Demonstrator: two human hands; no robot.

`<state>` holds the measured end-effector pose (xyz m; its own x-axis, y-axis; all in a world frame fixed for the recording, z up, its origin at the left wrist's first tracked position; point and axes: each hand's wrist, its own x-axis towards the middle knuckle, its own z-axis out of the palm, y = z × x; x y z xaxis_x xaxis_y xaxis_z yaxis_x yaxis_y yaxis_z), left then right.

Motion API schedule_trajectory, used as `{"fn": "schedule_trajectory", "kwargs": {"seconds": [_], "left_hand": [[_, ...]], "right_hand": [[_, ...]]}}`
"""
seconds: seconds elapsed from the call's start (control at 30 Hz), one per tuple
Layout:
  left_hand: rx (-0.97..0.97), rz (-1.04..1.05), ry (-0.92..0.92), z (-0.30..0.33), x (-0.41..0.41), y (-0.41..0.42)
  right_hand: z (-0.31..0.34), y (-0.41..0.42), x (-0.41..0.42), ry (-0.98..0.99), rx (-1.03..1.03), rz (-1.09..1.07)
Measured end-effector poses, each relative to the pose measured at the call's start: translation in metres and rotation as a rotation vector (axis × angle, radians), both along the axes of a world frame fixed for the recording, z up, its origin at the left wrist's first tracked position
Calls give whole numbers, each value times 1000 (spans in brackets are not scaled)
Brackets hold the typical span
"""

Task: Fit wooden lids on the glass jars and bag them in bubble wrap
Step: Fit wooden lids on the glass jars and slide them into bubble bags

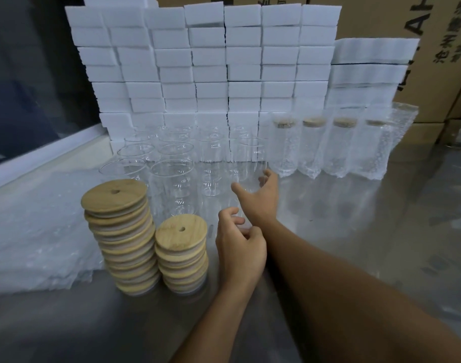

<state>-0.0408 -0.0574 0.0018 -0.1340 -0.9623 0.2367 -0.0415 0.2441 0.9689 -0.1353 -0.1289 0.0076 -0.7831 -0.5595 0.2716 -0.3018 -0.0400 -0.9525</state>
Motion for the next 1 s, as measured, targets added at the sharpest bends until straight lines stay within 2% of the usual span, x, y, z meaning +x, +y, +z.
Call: {"fn": "schedule_trajectory", "kwargs": {"seconds": [0.5, 0.63, 0.8, 0.9, 1.0], "left_hand": [[28, -111, 16, 12, 5, 12], [24, -117, 13, 12, 5, 14], [93, -125, 125, 10, 9, 13], [108, -117, 148, 6, 9, 9], [79, -108, 131, 4, 6, 5]], "right_hand": [[-8, 90, 14, -81, 1, 241], [-10, 108, 19, -72, 4, 242], [-8, 118, 21, -23, 36, 343], [1, 123, 23, -15, 24, 322], [9, 126, 27, 61, -82, 216]]}}
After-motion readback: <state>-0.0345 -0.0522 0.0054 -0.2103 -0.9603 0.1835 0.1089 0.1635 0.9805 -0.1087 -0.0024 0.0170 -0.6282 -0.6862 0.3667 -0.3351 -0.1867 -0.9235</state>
